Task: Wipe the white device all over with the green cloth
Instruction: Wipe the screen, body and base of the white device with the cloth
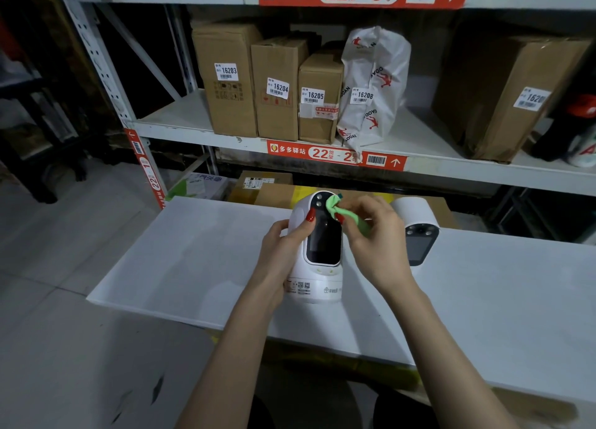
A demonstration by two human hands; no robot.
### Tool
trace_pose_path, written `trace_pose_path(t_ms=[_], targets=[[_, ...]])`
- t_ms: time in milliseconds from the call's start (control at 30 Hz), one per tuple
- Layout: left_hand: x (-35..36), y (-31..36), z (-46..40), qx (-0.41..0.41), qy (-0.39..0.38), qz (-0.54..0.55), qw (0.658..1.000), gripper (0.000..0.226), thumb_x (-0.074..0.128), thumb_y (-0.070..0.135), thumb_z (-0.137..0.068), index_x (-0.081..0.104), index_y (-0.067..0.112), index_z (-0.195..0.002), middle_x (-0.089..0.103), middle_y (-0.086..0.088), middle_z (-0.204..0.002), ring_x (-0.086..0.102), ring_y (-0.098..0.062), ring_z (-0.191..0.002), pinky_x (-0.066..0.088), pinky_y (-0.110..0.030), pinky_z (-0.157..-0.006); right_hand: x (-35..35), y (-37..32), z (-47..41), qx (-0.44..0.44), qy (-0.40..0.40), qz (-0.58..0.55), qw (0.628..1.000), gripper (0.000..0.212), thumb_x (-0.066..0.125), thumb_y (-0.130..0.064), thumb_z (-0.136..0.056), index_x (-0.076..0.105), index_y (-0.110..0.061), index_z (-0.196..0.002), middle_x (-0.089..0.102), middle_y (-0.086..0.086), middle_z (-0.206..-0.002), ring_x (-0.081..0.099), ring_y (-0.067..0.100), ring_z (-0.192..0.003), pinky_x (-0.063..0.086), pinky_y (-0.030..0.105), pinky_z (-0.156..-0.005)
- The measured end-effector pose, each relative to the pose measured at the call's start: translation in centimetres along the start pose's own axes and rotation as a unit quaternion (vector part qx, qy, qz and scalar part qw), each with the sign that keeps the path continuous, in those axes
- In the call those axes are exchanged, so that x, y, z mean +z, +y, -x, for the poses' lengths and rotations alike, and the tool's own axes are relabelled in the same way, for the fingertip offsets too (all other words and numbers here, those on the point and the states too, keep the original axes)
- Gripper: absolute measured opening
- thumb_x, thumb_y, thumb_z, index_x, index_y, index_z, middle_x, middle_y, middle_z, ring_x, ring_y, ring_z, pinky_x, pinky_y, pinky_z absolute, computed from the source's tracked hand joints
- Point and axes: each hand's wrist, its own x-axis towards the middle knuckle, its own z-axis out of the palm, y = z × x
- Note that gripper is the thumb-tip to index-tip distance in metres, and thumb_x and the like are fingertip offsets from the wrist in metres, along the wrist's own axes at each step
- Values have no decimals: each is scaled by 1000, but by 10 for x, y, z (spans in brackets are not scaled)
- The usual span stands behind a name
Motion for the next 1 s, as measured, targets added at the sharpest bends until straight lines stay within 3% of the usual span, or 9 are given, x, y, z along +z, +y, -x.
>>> trace_pose_path(t_ms=[133, 233, 333, 467, 567, 633, 767, 900, 1000], targets=[[2, 0, 1, 1, -10, -10, 1000, 48, 69, 47, -85, 58, 19, -122, 73, -6, -109, 74, -23, -89, 59, -38, -79, -3, -1, -1, -1, 41, 14, 999, 22, 63, 1, -84, 69, -15, -99, 56, -2, -91, 52, 10, -83, 36, 2, -72], [2, -1, 0, -6, 2, -1, 1000, 47, 68, 46, -87, 58, 18, -123, 73, -6, -108, 74, -23, -86, 58, -34, -71, -2, 0, -2, 2, 14, 14, 1000, 19, 66, -1, -83, 68, -17, -92, 59, 1, -93, 54, 12, -83, 38, 4, -72], [2, -2, -3, -16, 26, 24, 999, 46, 68, 43, -88, 58, 15, -123, 73, -9, -106, 73, -27, -88, 59, -39, -76, -2, 2, -1, 18, -38, -2, 999, 23, 68, -5, -82, 66, -27, -85, 63, 2, -92, 58, 11, -82, 41, 12, -70], [1, 0, -4, -20, 31, 48, 998, 72, 69, 59, -66, 62, 14, -120, 75, -12, -103, 73, -33, -91, 57, -52, -89, -2, 0, 2, 32, -84, -19, 996, 23, 67, -5, -83, 68, -28, -85, 63, 2, -91, 57, 7, -80, 39, 7, -67], [0, -2, -5, -14, 23, 55, 998, 83, 70, 65, -54, 63, 16, -121, 75, -11, -105, 73, -33, -94, 55, -56, -91, 1, 0, 1, 27, -50, -1, 998, 17, 66, -7, -85, 66, -24, -89, 62, 0, -92, 56, 11, -83, 43, 19, -70], [1, -2, -5, -16, 20, 58, 998, 80, 70, 64, -57, 63, 17, -121, 75, -11, -106, 73, -34, -94, 55, -56, -91, 2, 1, 1, 23, -41, 11, 999, 13, 66, -7, -85, 67, -19, -92, 61, 1, -93, 56, 13, -84, 45, 23, -71], [1, -3, -6, -16, 15, 64, 998, 73, 70, 59, -66, 61, 13, -122, 74, -14, -105, 73, -35, -92, 56, -54, -89, 3, -7, 4, 31, -86, -18, 996, 18, 66, -4, -83, 69, -19, -92, 59, 3, -94, 56, 8, -82, 41, 10, -68], [-2, -4, -7, -11, 16, 53, 998, 68, 67, 56, -71, 63, 10, -120, 75, -14, -102, 74, -33, -89, 59, -44, -80, 3, -14, 7, 15, -148, -45, 988, 18, 67, -3, -82, 72, -17, -91, 59, 5, -88, 54, 9, -78, 43, 17, -67], [-1, -3, -7, -8, 14, 55, 998, 72, 69, 57, -66, 64, 10, -119, 75, -13, -102, 74, -33, -89, 59, -46, -82, 4, -14, 7, 13, -124, -42, 991, 17, 66, -3, -82, 72, -17, -90, 59, 5, -88, 55, 11, -78, 45, 21, -68]])
